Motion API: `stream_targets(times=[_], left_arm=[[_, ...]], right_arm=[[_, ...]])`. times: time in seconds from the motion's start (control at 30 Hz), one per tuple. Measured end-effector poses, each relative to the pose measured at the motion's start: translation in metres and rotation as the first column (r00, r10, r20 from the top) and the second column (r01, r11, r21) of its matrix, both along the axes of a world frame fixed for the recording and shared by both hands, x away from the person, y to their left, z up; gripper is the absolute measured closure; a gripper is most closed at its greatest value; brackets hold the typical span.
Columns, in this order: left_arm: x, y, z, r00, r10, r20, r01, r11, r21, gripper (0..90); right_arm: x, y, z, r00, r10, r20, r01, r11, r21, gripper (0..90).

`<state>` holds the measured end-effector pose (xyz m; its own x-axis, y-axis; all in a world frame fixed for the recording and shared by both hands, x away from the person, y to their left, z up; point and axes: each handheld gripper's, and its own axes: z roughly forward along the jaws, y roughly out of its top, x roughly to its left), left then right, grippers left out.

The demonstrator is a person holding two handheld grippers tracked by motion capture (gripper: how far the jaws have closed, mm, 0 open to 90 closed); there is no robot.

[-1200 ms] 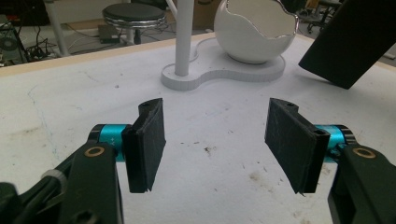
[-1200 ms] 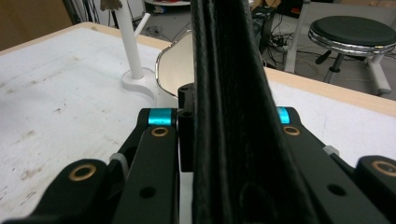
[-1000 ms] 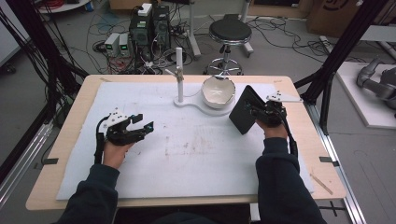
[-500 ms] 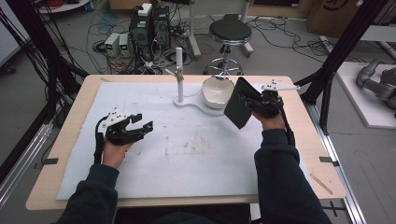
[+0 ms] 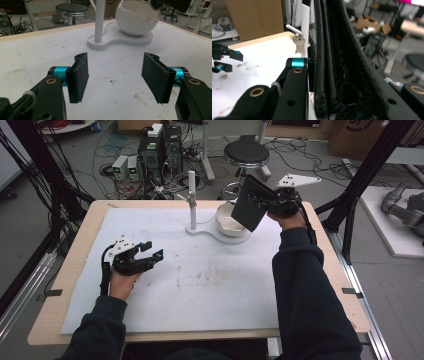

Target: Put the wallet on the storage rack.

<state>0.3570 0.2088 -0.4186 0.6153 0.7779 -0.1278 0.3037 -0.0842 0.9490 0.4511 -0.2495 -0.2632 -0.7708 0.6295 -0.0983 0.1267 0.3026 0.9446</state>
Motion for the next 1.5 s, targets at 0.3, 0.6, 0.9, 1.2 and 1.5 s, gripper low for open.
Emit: stream_targets(times=[0.3, 0.6, 0.9, 1.2, 1.5], left_arm=[[-0.001, 0.003, 0.0, 1.0, 0.005, 0.0, -0.005, 1.0, 0.005, 38.2], [-0.002, 0.006, -0.001, 0.9999, 0.012, -0.002, -0.012, 0.9999, 0.004, 38.2], [-0.003, 0.008, -0.001, 0.9999, 0.017, -0.002, -0.017, 0.9999, 0.002, 38.2], [-0.003, 0.01, 0.0, 0.9998, 0.021, 0.002, -0.021, 0.9998, 0.0, 38.2], [-0.004, 0.009, 0.0, 0.9998, 0.021, 0.0, -0.021, 0.9998, -0.003, 38.2]], right_arm=[[0.03, 0.014, -0.007, 0.9933, 0.089, 0.074, -0.084, 0.9941, -0.069, 74.6], [0.055, 0.034, -0.034, 0.9956, 0.087, 0.035, -0.082, 0.9881, -0.13, 74.5], [0.06, 0.049, -0.056, 0.9972, 0.074, 0.007, -0.07, 0.9645, -0.255, 73.9], [0.053, 0.05, -0.055, 0.9963, 0.072, -0.046, -0.079, 0.9844, -0.157, 62.9], [0.043, 0.039, -0.05, 0.996, 0.08, -0.039, -0.084, 0.9892, -0.12, 66.7]])
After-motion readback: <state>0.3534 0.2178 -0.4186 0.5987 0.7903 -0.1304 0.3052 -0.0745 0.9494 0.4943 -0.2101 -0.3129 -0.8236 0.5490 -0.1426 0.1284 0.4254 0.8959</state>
